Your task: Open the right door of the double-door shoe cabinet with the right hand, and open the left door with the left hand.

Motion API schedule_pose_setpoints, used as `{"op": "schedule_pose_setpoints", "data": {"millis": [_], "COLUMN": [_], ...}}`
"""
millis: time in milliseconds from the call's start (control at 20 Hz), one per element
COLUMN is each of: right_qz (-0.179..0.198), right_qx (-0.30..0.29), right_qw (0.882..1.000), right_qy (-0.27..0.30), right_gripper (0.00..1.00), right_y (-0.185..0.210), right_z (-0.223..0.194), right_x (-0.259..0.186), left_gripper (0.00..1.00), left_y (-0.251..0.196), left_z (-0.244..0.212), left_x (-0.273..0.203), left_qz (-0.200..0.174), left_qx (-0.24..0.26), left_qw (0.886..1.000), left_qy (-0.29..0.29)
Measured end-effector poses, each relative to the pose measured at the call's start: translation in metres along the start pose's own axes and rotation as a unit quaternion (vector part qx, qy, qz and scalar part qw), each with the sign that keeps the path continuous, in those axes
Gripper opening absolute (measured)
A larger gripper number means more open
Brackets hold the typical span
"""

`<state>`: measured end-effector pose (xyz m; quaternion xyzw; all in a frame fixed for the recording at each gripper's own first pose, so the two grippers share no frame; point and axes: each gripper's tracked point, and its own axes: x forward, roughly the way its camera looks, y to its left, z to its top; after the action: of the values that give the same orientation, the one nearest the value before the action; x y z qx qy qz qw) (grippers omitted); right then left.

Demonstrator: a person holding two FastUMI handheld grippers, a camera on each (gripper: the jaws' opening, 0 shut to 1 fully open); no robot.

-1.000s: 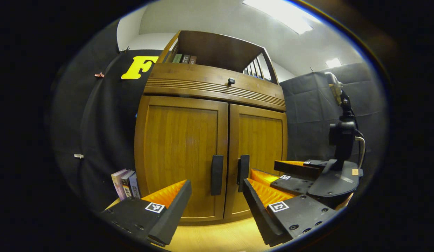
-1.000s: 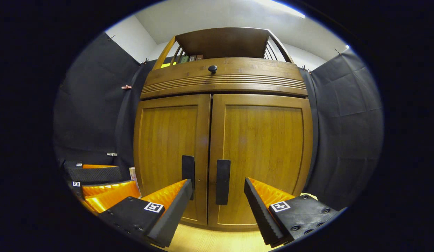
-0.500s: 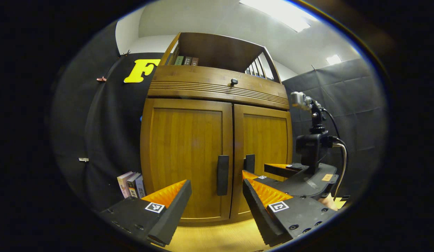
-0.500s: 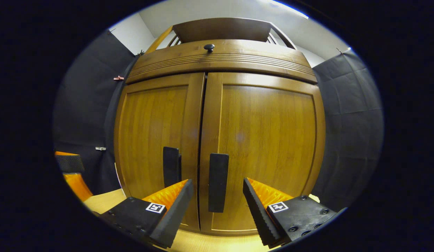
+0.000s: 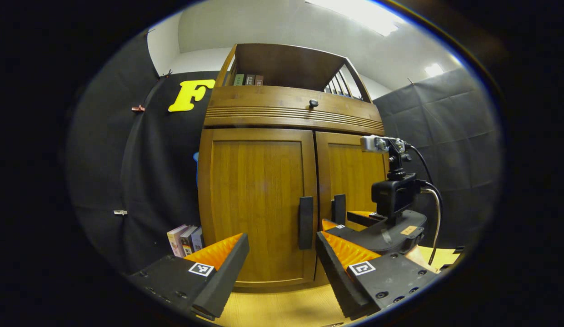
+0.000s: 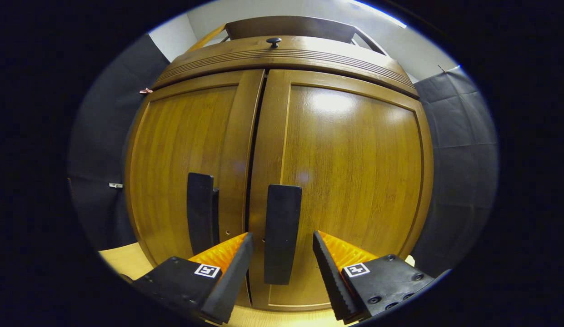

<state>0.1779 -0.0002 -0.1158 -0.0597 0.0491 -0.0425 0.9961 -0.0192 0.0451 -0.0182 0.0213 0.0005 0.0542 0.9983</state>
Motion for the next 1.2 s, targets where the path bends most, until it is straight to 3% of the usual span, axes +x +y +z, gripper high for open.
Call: {"op": "schedule_pose_setpoints", "data": {"millis": [50,100,250,450,650,700,850,900,950,1100,1150,1200], "right_qz": [-0.009,0.002,0.005,0.0,0.009,0.013,0.018,0.025,0.033,0.049,0.052,0.056], "right_qx": [-0.001,0.006,0.01,0.004,0.0,-0.001,-0.024,-0.019,-0.012,-0.011,-0.013,-0.013], "right_qw": [1.0,1.0,1.0,1.0,1.0,1.0,0.999,0.999,0.999,0.999,0.998,0.998], "right_qy": [-0.002,-0.004,0.001,0.008,0.02,0.022,0.017,0.017,0.018,0.015,0.012,0.009], "right_gripper": [0.82,0.66,0.41,0.25,0.21,0.26,0.26,0.21,0.26,0.21,0.25,0.21], "right_y": [-0.003,0.003,0.005,0.006,0.006,0.006,0.003,0.001,0.0,-0.006,-0.01,-0.014], "right_z": [0.0,0.002,-0.011,0.0,0.0,-0.001,0.001,0.003,0.003,0.005,0.007,0.009], "right_x": [0.003,0.007,0.016,0.004,-0.002,-0.007,-0.025,-0.03,-0.037,-0.062,-0.07,-0.078], "left_gripper": [0.92,0.92,0.92,0.92,0.92,0.92,0.92,0.92,0.92,0.92,0.92,0.92], "left_y": [0.001,0.003,0.011,0.019,0.024,0.024,0.019,0.017,0.015,0.005,0.0,-0.005], "left_z": [-0.001,0.0,-0.002,-0.007,-0.003,-0.001,0.001,0.003,0.003,0.009,0.011,0.014], "left_x": [-0.002,-0.004,-0.008,-0.013,-0.022,-0.024,-0.031,-0.032,-0.034,-0.038,-0.039,-0.04], "left_qz": [-0.001,0.0,0.008,0.022,0.033,0.035,0.039,0.039,0.039,0.036,0.034,0.032], "left_qx": [-0.002,-0.005,-0.012,-0.018,-0.014,-0.012,-0.007,-0.005,-0.004,-0.009,-0.011,-0.012], "left_qw": [1.0,1.0,1.0,1.0,0.999,0.999,0.999,0.999,0.999,0.999,0.999,0.999], "left_qy": [0.0,-0.001,-0.002,0.005,0.003,0.001,-0.003,-0.003,-0.004,-0.009,-0.013,-0.018]}}
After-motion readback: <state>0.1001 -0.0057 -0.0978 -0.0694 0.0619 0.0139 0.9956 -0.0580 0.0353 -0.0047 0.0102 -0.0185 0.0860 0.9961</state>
